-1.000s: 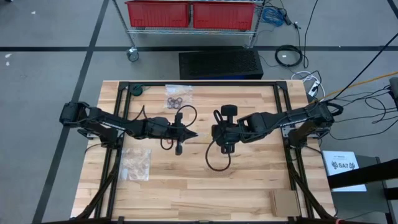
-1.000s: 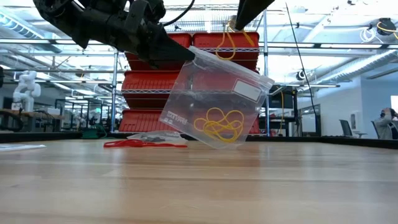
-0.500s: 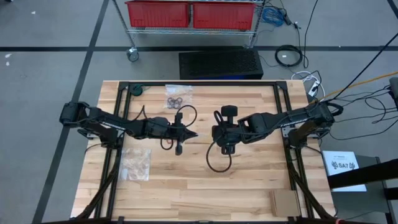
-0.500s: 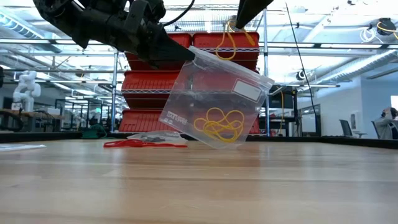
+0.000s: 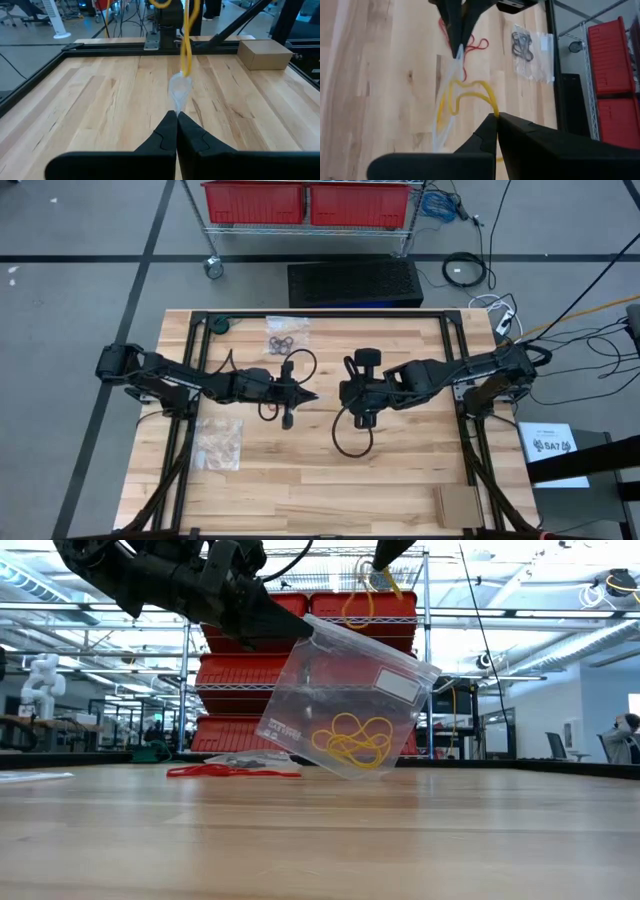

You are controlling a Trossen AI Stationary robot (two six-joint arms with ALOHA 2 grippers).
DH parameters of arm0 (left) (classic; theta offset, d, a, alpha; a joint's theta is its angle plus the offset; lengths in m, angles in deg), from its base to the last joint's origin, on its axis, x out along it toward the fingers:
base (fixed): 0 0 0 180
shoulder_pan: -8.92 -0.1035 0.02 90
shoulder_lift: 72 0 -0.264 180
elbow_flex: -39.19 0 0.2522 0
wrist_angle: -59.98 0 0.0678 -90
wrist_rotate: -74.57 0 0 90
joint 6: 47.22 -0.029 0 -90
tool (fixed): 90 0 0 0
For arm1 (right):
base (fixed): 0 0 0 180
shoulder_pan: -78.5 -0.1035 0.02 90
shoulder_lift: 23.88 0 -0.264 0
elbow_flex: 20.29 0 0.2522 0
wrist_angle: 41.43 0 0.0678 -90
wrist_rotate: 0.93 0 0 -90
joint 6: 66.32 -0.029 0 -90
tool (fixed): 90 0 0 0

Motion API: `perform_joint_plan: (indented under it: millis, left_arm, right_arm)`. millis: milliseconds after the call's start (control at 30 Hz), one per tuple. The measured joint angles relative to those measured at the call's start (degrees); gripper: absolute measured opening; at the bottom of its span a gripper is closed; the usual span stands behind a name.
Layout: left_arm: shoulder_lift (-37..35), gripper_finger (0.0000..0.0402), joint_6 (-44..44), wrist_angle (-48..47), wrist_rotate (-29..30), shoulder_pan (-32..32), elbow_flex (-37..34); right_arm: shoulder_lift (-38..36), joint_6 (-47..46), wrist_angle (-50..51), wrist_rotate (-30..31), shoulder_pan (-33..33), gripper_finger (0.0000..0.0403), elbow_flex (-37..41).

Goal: Sort rubber bands
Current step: Put the yellow rubber band into the transparent zip bag

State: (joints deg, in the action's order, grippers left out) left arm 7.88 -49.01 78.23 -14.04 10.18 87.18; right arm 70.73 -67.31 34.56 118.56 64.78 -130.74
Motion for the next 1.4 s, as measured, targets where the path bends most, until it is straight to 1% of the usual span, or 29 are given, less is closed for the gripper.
perform_joint_plan:
  millis: [333,767,933,1100,1300,1400]
  left_arm:
    - [0.0,0.0002,0.0,0.0,0.0,0.0,0.0]
    - [0.0,0.0002,0.0,0.0,0.0,0.0,0.0]
    - [0.0,0.0002,0.0,0.0,0.0,0.0,0.0]
    - [0.0,0.0002,0.0,0.0,0.0,0.0,0.0]
    - [0.0,0.0002,0.0,0.0,0.0,0.0,0.0]
    - [0.0,0.0002,0.0,0.0,0.0,0.0,0.0]
  right_arm:
    - [0.9,-0.5,-0.2,-1.1,0.0,0.0,0.0]
    - [6.1,-1.6,1.1,-1.4,-0.3,0.0,0.0]
    - [8.1,-4.2,0.8,-4.1,-0.3,0.0,0.0]
    - [10.3,-7.3,0.2,-4.6,-0.2,0.0,0.0]
    - [10.9,-12.6,-0.1,-4.7,1.3,0.0,0.1]
    - [10.9,-14.0,-0.1,-6.6,2.3,0.0,0.1]
